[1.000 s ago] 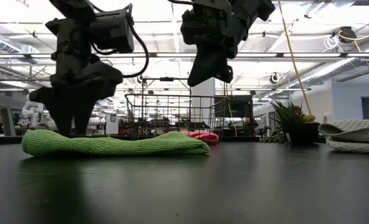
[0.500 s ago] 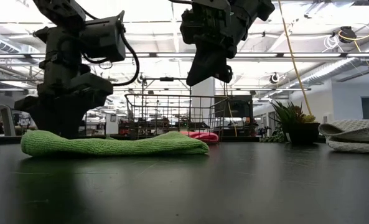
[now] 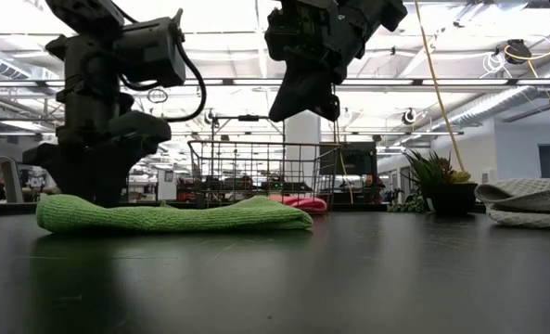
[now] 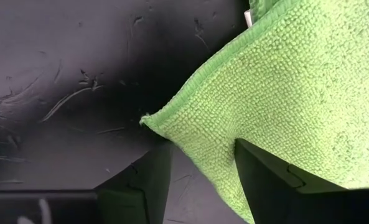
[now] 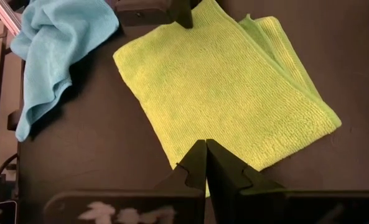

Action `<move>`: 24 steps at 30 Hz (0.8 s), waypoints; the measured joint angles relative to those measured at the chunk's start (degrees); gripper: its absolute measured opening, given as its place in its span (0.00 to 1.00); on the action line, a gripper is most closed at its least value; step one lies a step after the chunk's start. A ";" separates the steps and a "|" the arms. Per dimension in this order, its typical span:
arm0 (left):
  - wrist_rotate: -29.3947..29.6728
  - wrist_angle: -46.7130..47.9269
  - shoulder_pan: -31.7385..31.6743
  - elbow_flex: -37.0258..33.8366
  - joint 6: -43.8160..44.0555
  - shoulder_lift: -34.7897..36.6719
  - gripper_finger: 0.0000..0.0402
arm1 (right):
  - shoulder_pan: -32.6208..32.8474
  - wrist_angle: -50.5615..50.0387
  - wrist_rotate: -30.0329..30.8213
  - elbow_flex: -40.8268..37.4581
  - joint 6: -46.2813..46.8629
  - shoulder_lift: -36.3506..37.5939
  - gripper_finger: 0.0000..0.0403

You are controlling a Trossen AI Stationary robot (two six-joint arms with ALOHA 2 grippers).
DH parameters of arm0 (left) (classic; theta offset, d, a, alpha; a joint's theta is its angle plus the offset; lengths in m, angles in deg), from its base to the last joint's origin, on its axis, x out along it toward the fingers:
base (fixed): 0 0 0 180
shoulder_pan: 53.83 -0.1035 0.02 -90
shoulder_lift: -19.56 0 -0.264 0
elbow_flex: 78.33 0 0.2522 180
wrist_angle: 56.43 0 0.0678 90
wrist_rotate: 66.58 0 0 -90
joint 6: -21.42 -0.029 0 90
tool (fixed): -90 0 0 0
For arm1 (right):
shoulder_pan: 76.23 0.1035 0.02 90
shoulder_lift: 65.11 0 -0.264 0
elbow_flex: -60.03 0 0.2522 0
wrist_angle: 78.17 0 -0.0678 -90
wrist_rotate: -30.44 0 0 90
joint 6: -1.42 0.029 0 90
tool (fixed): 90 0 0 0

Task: Fold microfiber towels
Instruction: Fold the green microfiber cloth in quarters

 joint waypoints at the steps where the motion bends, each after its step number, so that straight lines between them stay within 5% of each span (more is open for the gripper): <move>1: 0.50 0.00 0.26 -0.01 0.22 0.00 0.41 | 0.00 -0.02 0.00 0.00 0.00 0.00 0.00; 10: 5.08 -1.38 1.40 0.11 -0.59 -0.20 0.03 | 0.00 -0.03 0.00 0.00 0.00 0.00 0.00; 17: 6.97 -8.82 0.70 1.99 -4.22 -0.29 0.04 | 0.00 -0.08 0.00 0.02 0.61 0.00 0.00; 24: 7.40 -6.12 -0.59 5.58 -8.17 -0.26 0.03 | -0.02 -0.22 0.00 0.02 1.29 0.00 0.00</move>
